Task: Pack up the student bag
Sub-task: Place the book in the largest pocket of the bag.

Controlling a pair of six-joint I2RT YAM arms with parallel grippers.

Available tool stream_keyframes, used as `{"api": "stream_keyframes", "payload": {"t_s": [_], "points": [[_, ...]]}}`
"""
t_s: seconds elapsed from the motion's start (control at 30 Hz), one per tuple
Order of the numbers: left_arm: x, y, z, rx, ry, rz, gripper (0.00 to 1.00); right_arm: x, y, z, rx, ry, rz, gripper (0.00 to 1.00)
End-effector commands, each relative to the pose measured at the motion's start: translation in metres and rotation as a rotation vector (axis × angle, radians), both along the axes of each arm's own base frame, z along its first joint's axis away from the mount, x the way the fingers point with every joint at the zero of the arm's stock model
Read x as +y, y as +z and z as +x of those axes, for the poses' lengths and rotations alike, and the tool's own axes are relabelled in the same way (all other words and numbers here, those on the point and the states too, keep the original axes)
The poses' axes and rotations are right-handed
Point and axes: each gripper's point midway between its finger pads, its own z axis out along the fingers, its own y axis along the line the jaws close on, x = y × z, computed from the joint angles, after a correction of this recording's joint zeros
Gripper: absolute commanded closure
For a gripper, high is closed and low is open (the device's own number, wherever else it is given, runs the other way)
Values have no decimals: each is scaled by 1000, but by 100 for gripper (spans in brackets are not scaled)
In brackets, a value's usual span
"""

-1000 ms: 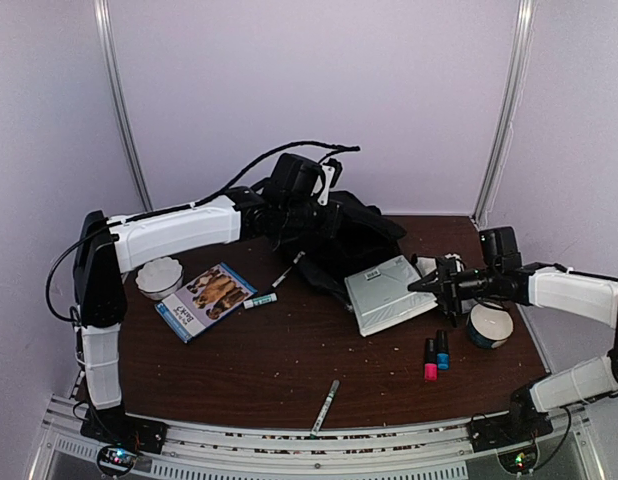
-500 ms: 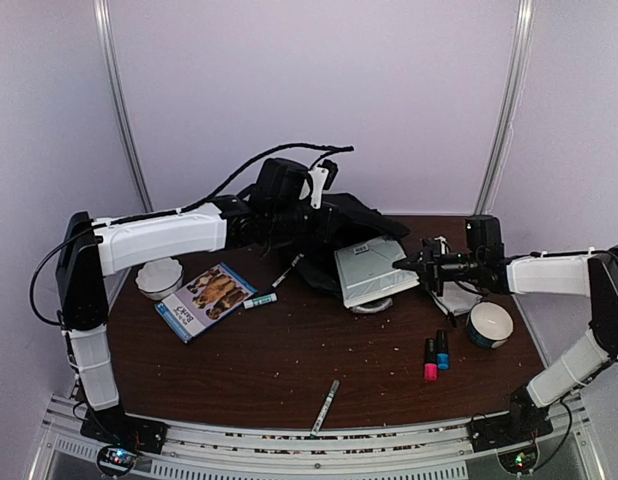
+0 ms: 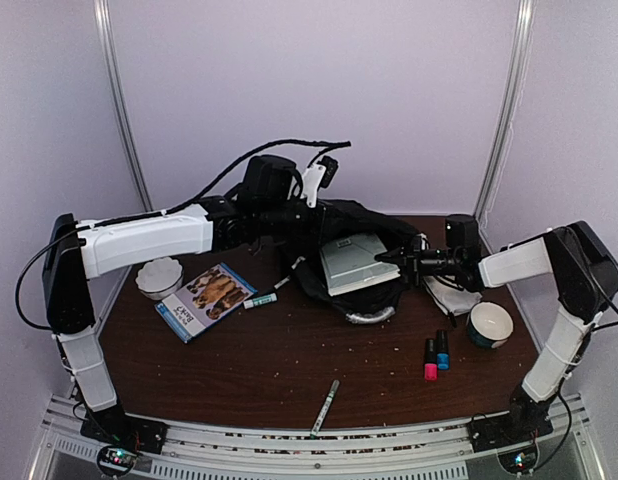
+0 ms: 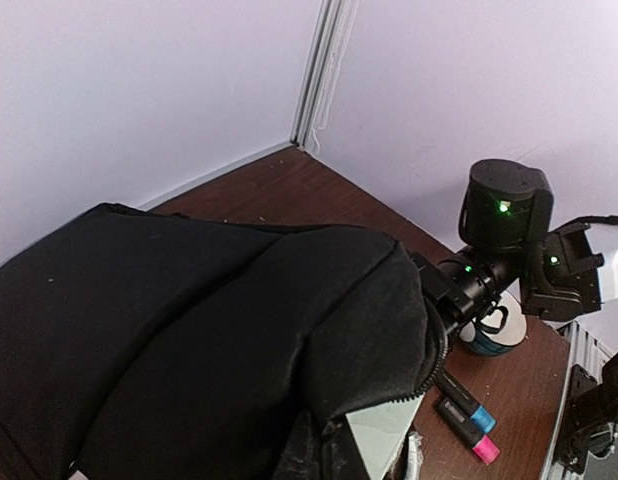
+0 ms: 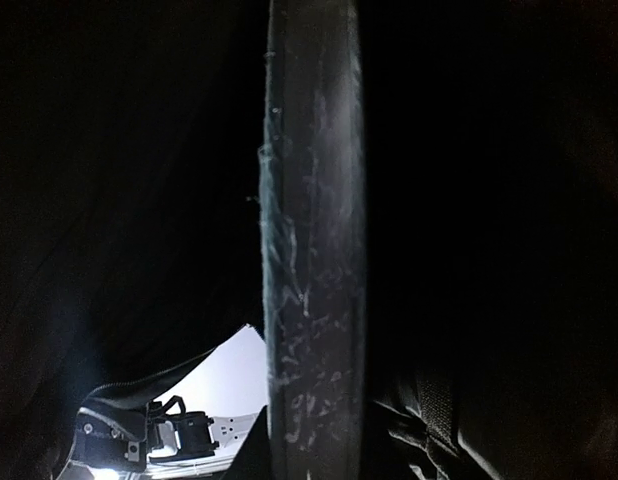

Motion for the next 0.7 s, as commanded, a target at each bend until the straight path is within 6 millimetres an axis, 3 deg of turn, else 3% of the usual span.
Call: {"api": "stream_keyframes", "payload": {"t_s": [0.0, 0.07, 0.2, 0.27, 0.43, 0.67], "points": [[-4, 86, -19, -173, -94, -194, 100, 6, 22, 25, -187, -21, -52, 92], [-2, 82, -19, -175, -89, -181, 100, 4, 3, 25, -149, -18, -123, 86], [2, 75, -17, -178, -70, -156, 100, -7, -23, 16, -128, 24, -305, 64], [3, 71, -16, -179, -67, -141, 100, -12, -18, 11, -191, 45, -369, 54], [2, 58, -14, -167, -64, -142, 100, -25, 6, 1, -340, 49, -466, 40], [8, 46, -4, -131, -22, -136, 100, -35, 52, -32, -542, 129, -500, 35]]}}
